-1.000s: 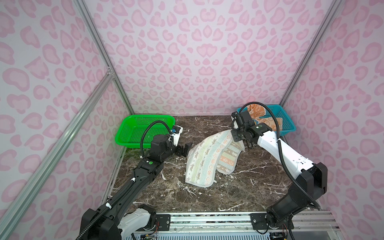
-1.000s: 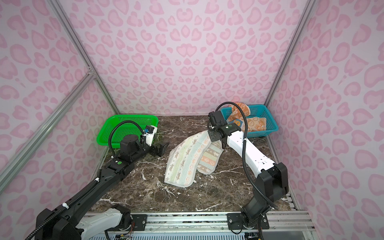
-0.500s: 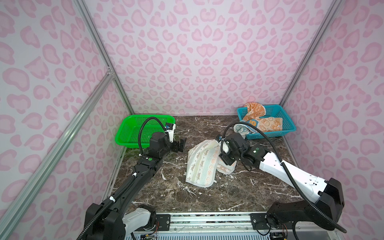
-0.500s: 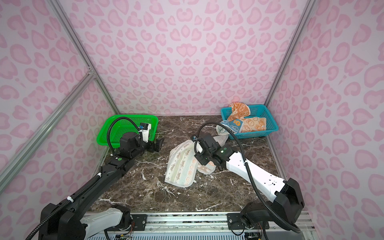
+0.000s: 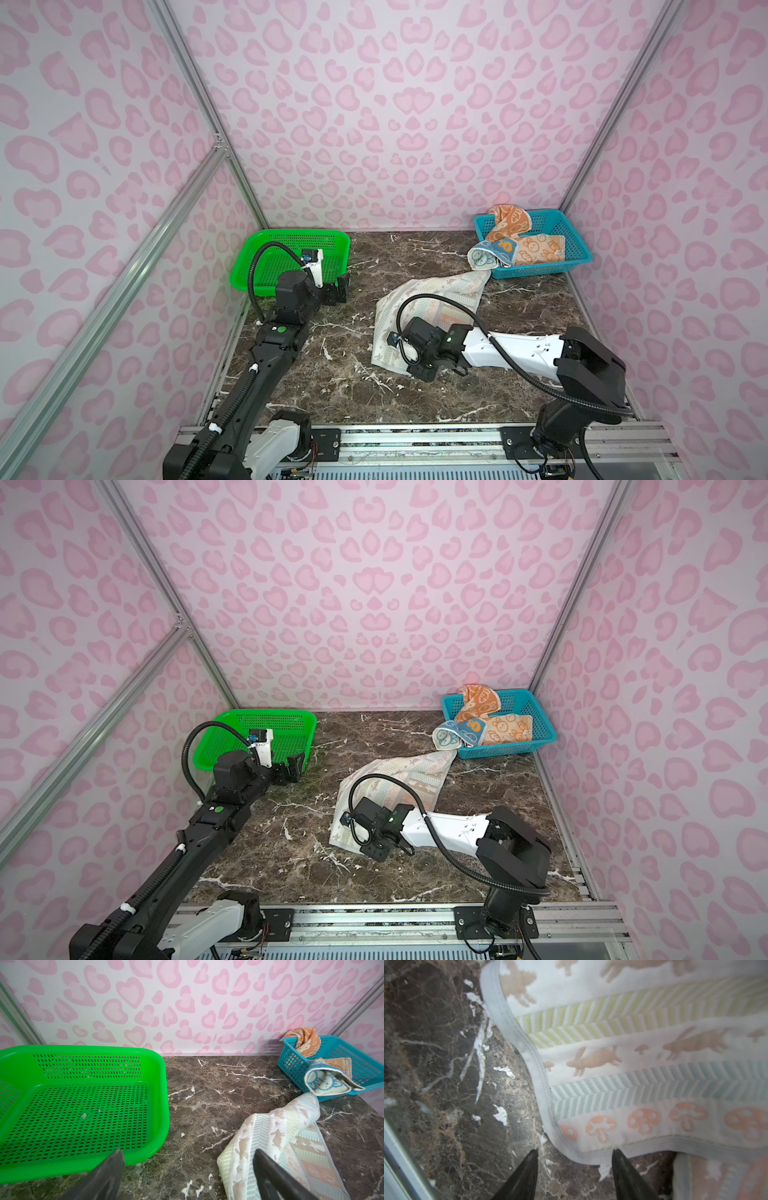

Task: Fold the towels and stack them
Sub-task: 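Regrasp the towel edge with the right gripper while the left gripper reaches toward it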

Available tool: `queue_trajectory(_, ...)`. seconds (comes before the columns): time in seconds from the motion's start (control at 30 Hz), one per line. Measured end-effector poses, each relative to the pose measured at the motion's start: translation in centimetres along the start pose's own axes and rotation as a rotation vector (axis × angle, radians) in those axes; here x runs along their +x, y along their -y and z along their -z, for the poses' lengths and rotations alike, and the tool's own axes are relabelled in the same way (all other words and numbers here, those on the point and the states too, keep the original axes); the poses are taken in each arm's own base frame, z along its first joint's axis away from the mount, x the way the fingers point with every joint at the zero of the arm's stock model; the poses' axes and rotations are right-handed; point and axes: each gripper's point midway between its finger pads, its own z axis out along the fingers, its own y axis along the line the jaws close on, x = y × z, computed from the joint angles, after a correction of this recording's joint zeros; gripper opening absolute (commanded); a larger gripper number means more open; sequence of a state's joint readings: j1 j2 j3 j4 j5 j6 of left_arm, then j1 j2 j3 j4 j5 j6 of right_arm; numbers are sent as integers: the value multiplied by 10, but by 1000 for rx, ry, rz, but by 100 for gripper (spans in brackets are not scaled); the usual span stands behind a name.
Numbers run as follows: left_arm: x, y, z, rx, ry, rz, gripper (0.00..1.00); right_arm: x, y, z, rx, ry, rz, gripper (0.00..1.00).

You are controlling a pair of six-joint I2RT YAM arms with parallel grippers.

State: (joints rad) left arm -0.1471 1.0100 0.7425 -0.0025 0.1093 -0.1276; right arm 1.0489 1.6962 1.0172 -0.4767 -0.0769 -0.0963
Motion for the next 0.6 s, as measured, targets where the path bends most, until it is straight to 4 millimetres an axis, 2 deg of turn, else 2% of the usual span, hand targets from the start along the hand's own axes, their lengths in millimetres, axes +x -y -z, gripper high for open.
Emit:
queue_trajectory(0.13,3,-6,2,-12,-3,-7,97,6,0,-17,4,-50,-4,58)
queue_trajectory(0.23,5,-6,3,-6,-9,-11,97,0,0,-24,5,-54,-16,51)
queue_trajectory(0.33,6,-6,2,-1,-13,-11,97,-9,1,-29,12,-44,-19,36)
queue_trajectory(0.43,7,-5,1,8,-20,-12,97,-13,3,-31,25,-32,-16,14)
queue_trajectory(0.5,8,-4,1,14,-22,-14,97,-13,8,-29,50,-29,-15,2)
queue_trajectory(0.6,9,-3,1,21,-29,-17,98,-8,13,-24,64,-42,-19,0)
